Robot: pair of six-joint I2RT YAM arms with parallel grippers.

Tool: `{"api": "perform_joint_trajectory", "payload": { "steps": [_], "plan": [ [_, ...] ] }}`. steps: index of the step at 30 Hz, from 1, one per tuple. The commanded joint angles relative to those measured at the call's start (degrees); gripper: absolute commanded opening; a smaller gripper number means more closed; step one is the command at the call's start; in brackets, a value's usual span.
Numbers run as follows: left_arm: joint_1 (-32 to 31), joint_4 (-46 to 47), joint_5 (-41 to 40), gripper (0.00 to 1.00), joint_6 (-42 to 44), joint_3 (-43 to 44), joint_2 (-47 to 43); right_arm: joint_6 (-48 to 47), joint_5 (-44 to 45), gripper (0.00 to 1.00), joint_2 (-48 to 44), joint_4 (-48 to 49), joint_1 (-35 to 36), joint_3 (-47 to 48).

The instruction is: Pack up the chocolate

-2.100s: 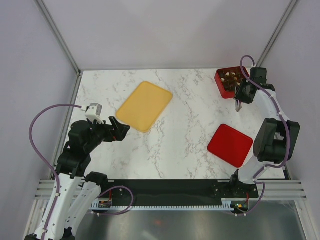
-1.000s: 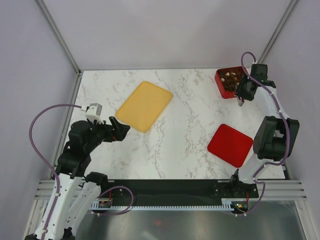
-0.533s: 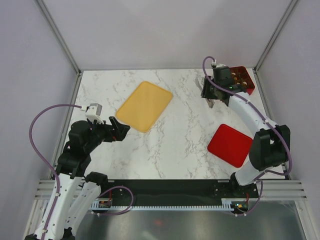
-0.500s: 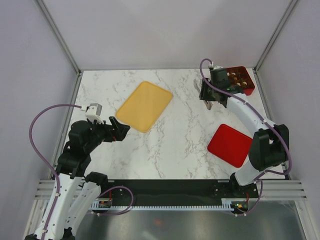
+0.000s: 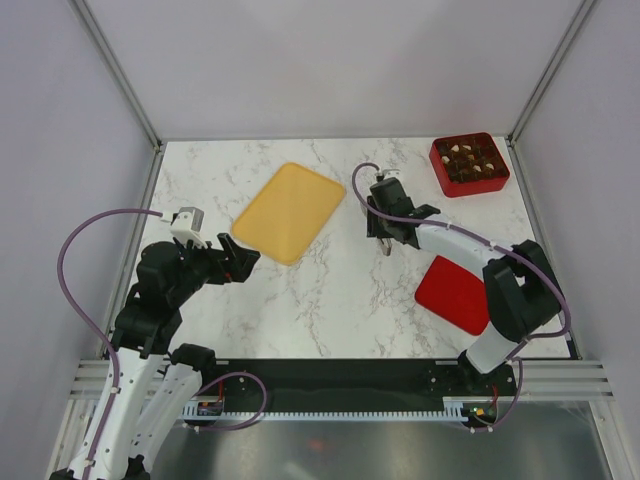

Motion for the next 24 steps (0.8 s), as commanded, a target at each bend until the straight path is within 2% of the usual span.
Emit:
{"api": "perform_joint_trajectory", "payload": {
  "steps": [1,9,24],
  "plan": [
    [0.3,1.4,0.6,1.00,1.2,0.0,-0.4,3.1,4.5,0.51,1.9,4.1,2.6,-1.3],
    [0.2,1.4,0.4,1.00,1.2,0.0,-0.7,6.8,6.8,0.56,4.3,6.0,8.0,-4.3],
    [0.3,1.4,0.6,1.00,1.2,0.0,-0.8,14.1,10.6,0.65,5.1,6.3,9.6,-8.3]
  ]
}}
